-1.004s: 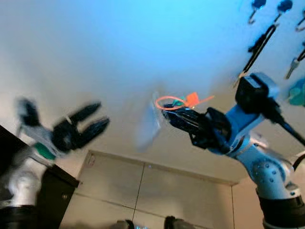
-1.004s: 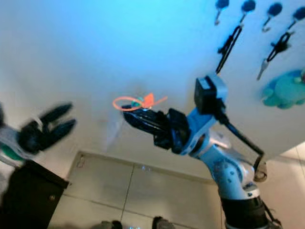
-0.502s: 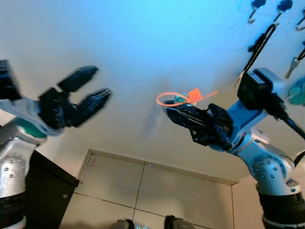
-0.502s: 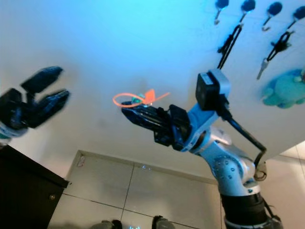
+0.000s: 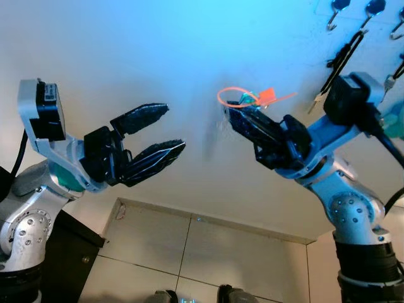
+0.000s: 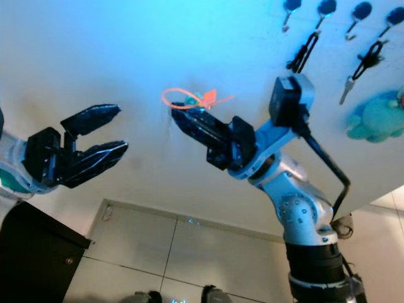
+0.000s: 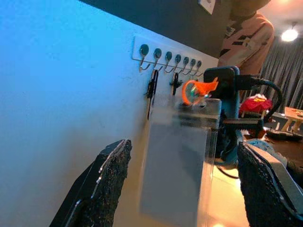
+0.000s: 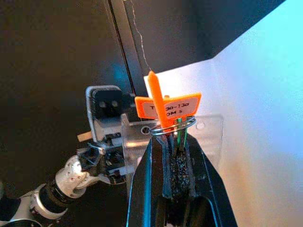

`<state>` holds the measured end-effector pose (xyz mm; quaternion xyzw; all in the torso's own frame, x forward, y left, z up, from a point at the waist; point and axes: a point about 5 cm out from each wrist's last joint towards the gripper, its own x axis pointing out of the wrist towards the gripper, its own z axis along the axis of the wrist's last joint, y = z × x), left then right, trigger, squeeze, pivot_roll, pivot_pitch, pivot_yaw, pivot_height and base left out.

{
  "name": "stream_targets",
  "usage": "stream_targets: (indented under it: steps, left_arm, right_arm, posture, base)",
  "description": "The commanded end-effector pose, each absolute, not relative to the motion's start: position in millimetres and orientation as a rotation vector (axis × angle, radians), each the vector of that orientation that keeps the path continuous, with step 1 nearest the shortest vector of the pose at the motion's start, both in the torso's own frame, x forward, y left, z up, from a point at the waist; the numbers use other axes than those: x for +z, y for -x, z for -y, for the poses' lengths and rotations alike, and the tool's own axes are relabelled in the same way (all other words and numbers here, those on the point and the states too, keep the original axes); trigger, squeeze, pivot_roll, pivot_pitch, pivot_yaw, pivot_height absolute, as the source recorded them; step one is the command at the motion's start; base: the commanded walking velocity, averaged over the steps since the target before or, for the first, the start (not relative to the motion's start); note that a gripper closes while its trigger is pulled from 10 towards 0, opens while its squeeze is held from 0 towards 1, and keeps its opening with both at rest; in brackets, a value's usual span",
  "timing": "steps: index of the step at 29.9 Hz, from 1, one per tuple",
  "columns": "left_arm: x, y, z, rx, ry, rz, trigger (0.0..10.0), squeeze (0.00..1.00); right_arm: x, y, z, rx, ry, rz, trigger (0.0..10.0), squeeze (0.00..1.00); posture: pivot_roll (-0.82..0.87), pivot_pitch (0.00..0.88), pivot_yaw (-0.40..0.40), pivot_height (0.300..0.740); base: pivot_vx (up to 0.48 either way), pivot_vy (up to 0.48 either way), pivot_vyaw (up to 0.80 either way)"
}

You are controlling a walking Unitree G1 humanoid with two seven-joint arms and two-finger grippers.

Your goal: Hang keys on a hook

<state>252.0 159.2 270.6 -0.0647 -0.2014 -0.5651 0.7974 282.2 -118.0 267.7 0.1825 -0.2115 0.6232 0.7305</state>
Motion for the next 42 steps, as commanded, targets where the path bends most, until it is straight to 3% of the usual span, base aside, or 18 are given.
stream_targets:
  steps: [1, 11, 12, 13, 24, 28, 41, 42]
  left_arm:
    - [270, -250, -154, -1.231, 0.133, 0.421, 10.0, 1.0]
    - [267, -263, -133, -1.116, -0.024, 0.391, 10.0, 1.0]
    - [266, -264, -129, -1.105, -0.045, 0.383, 10.0, 0.82]
    - [266, -265, -125, -1.093, -0.055, 0.382, 10.0, 0.0]
    - [265, -270, -114, -1.014, -0.092, 0.368, 10.0, 0.0]
    - [266, -288, -122, -0.816, -0.219, 0.367, 10.0, 0.0]
    - [281, -300, -129, -0.633, -0.249, 0.451, 10.0, 0.0]
    - [283, -301, -131, -0.619, -0.243, 0.464, 7.1, 0.0]
  right_arm:
    - [267, -283, 116, 1.372, -0.39, 0.458, 0.0, 0.0]
    - [265, -286, 109, 1.355, -0.386, 0.451, 0.0, 0.0]
    - [265, -286, 108, 1.354, -0.385, 0.452, 0.0, 0.0]
    - [265, -286, 108, 1.351, -0.383, 0.451, 0.0, 0.0]
    - [266, -288, 107, 1.347, -0.369, 0.446, 0.0, 0.0]
    - [271, -284, 108, 1.368, -0.4, 0.474, 0.0, 0.0]
    - [271, -282, 108, 1.38, -0.4, 0.47, 0.0, 0.0]
    - [271, -282, 108, 1.378, -0.4, 0.469, 0.0, 0.0]
  posture:
    - [-0.02, 0.118, 0.065, 0.74]
    - [-0.02, 0.111, 0.069, 0.74]
    - [-0.02, 0.112, 0.068, 0.74]
    - [-0.02, 0.112, 0.068, 0.74]
    - [-0.01, 0.126, 0.066, 0.74]
    - [-0.01, 0.129, 0.064, 0.74]
    - [-0.02, 0.13, 0.063, 0.74]
    - [-0.02, 0.13, 0.063, 0.74]
  base:
    - [0.0, 0.0, 0.0]
    - [0.0, 0.0, 0.0]
    - [0.0, 0.0, 0.0]
    - [0.0, 0.0, 0.0]
    - [0.0, 0.0, 0.0]
    - [0.0, 0.0, 0.0]
    - [0.0, 0.0, 0.0]
    - [0.0, 0.0, 0.0]
